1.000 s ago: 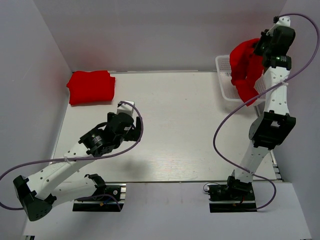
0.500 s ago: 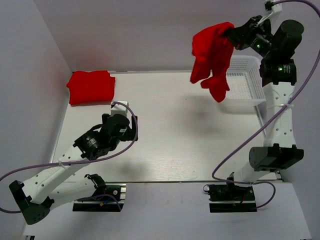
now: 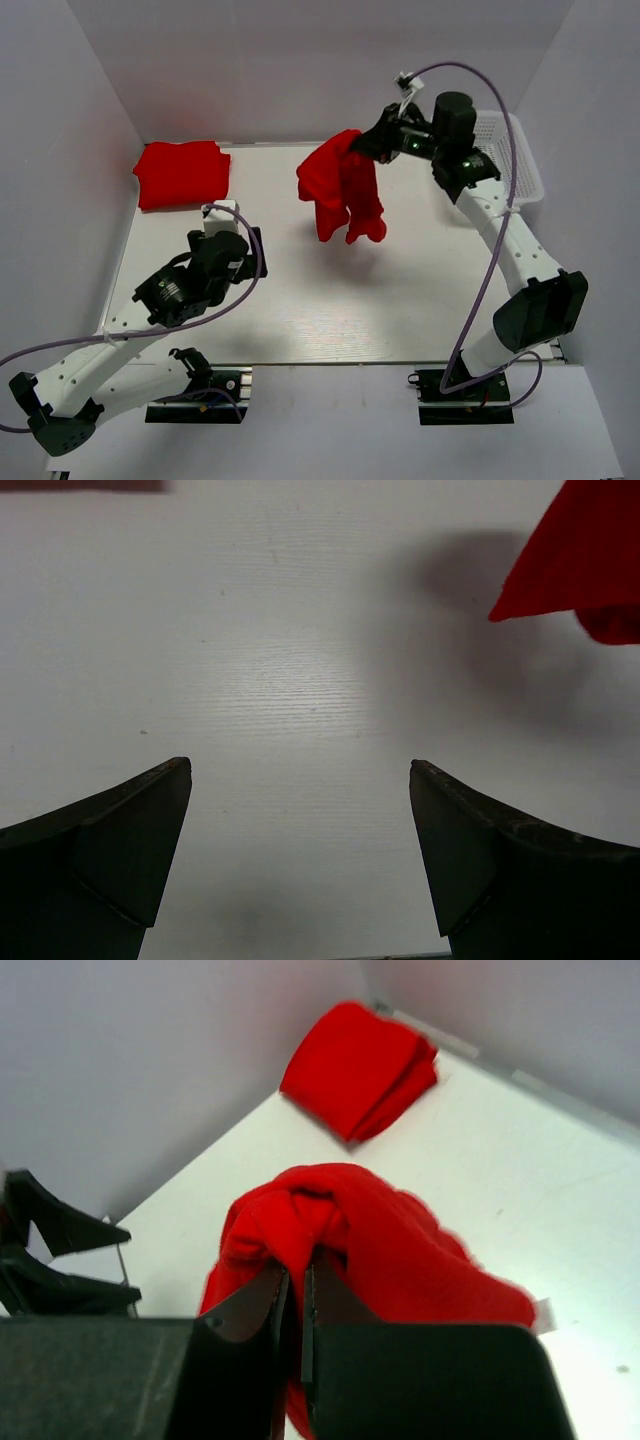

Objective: Fold and stack the t-shirts
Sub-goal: Move the tshirt to the center of the board

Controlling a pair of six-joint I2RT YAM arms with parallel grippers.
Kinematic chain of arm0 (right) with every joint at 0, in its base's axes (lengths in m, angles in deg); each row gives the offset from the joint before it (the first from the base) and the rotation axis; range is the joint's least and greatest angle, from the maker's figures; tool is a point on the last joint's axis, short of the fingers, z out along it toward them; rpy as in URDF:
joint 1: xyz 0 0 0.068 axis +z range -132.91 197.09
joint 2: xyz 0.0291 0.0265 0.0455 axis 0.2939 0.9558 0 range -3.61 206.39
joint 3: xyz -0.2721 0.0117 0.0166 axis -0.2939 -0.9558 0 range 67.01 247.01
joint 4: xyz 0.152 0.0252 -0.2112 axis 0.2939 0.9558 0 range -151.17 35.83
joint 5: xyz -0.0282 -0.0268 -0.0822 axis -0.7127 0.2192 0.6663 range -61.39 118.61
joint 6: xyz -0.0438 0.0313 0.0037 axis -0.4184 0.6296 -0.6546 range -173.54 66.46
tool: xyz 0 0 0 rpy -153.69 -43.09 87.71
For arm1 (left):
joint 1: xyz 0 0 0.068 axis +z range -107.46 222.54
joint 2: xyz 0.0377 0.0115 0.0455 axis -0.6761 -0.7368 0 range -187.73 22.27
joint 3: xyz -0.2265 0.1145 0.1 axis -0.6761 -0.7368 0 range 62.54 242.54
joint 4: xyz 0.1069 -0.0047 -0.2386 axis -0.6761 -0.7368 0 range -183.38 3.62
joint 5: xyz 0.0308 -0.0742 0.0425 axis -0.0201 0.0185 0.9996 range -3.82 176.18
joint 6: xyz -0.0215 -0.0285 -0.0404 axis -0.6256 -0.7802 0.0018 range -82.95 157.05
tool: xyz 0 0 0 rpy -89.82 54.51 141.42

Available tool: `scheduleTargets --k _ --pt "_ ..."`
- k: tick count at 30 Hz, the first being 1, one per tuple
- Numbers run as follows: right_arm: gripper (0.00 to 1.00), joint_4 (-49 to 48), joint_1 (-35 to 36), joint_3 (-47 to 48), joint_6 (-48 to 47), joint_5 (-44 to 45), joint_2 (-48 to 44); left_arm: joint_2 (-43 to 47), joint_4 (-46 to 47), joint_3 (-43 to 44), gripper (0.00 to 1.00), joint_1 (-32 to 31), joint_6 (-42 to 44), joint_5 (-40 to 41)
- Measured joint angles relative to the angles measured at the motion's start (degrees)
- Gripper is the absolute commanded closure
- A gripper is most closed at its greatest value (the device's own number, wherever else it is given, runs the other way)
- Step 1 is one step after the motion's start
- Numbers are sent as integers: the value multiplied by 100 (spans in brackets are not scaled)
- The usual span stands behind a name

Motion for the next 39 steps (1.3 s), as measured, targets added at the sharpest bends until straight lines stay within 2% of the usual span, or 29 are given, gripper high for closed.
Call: scheduleTargets --k 1,3,4,5,9,16,19,26,32,39 --pt "97 -33 81 -177 7 46 0 46 0 0 0 0 -35 39" --pt "60 -181 245 -667 70 131 -17 120 0 0 0 0 -94 138" --pt "22 -278 297 -911 114 190 -17 138 0 0 0 0 -116 173" --pt "9 -323 339 -1161 179 227 -20 146 -2 0 0 0 -140 216" --pt "9 -201 450 -1727 243 529 -20 142 -66 0 0 0 -264 345" --pt "9 457 520 -1720 136 1709 -129 129 -162 0 0 0 -407 439" --pt "9 699 525 -1805 50 2409 -426 83 -179 0 0 0 -511 538" --pt "9 999 522 -2465 46 3071 -1095 -190 -234 2 0 0 -562 544" --pt "9 1117 520 -3097 120 3665 -1443 -745 -376 273 0 79 -557 264" --pt "9 1370 514 -3571 337 4332 -1716 -1751 42 295 0 251 -557 -293"
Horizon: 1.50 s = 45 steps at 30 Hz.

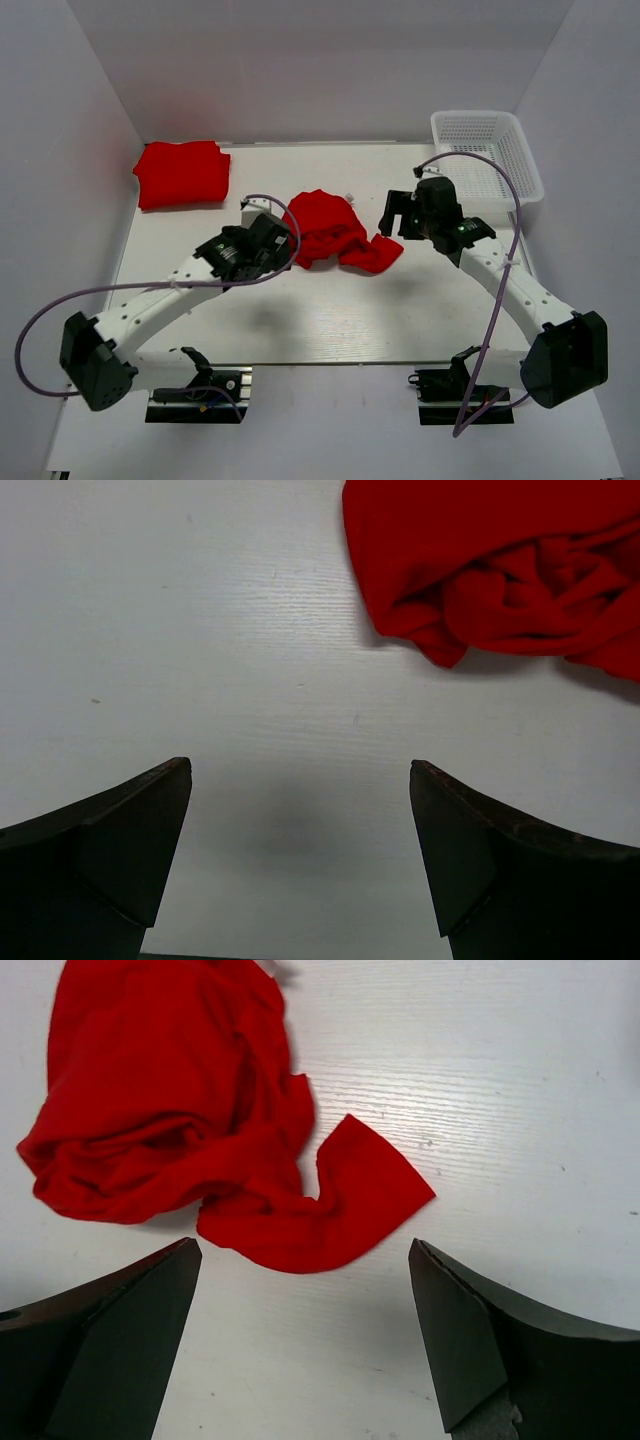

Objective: Fold and stack the t-shirts
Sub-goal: Move the tshirt to the center of the board, then flatten out the tshirt

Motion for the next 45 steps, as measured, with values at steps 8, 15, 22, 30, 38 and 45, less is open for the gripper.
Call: scheduleTargets --k 8,15,22,30,38,45 --pt "9 304 -70 -361 437 468 -35 -772 1080 -614 0 341 352 -855" --pt "9 380 -160 -514 673 573 -136 -1377 1985 -761 0 496 490 -1130" --pt "9 400 -197 -734 782 564 -153 -2817 2330 -138 4 828 608 -1217" --pt "9 205 -247 -863 800 461 17 -3060 2621 13 24 1106 658 -1534" --pt "9 -195 -260 -916 962 415 767 -3119 2940 24 64 1272 800 -1904" --pt "11 -393 -262 -734 1156 481 1718 -3379 3101 155 100 1305 1034 -2135"
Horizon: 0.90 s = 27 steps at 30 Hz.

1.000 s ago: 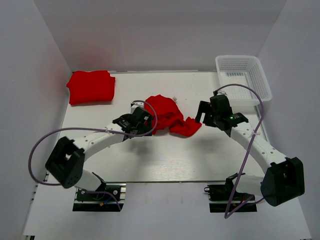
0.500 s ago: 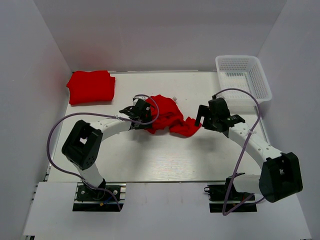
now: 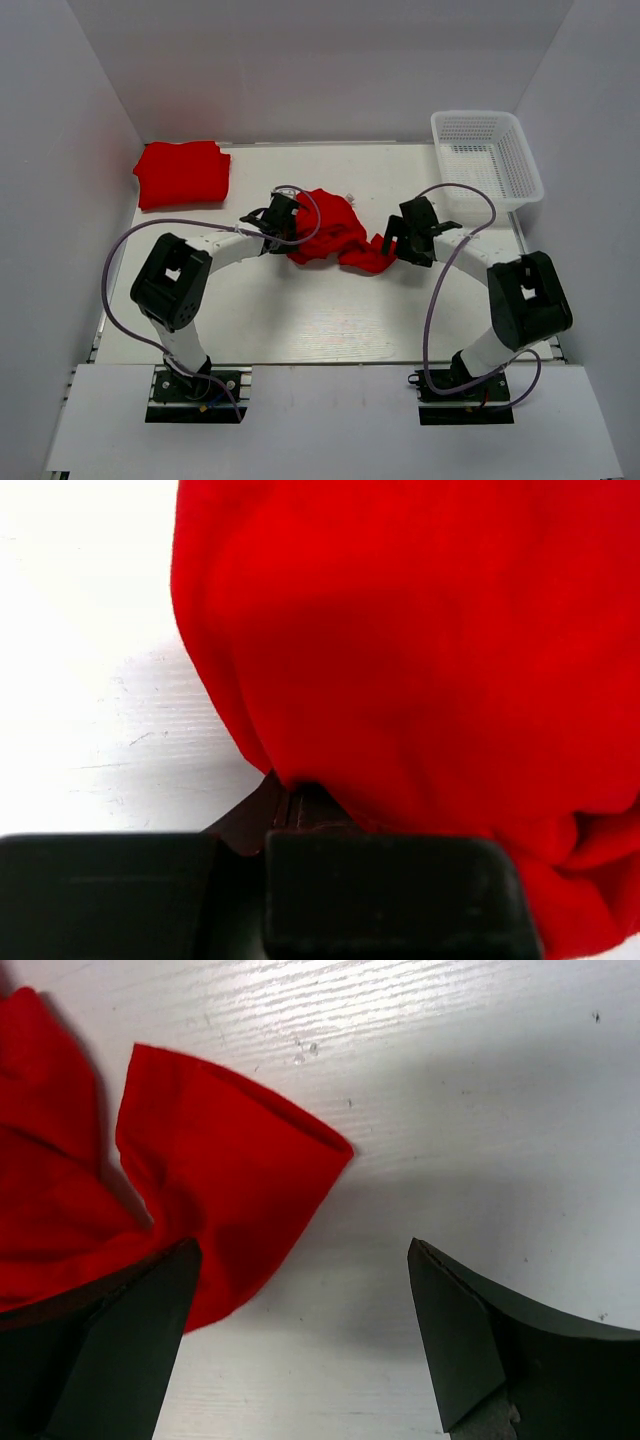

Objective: Fold and stack the t-shirts
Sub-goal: Flatten out the tshirt

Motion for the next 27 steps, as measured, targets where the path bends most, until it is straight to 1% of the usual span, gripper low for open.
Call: scheduleTargets --k 6,9,13,14,15,16,17,21,23,25,27 --pt "11 -192 0 162 129 44 391 33 297 -105 100 -2 131 -44" --pt "13 -275 0 269 199 11 612 201 361 -262 100 0 197 -44" --pt "28 -391 0 411 282 -17 774 382 407 -323 100 0 295 -42" --pt "41 -428 0 413 315 -20 789 407 431 -323 100 0 306 -42" --pt "50 -452 0 413 326 -22 796 417 455 -323 100 0 319 -42" --pt "65 -479 0 411 361 -39 798 424 468 -323 100 0 332 -42" --pt "100 -492 0 411 352 -50 800 424 466 -323 100 0 354 -42" --pt "100 -509 0 411 413 -48 752 463 413 -321 100 0 442 20" --pt "100 -455 2 411 391 68 603 568 214 -251 100 0 507 175" --pt "100 -391 4 413 358 269 321 761 -42 -101 100 -2 579 413" --pt "100 -326 -2 415 313 568 -151 1051 -299 131 100 0 680 649"
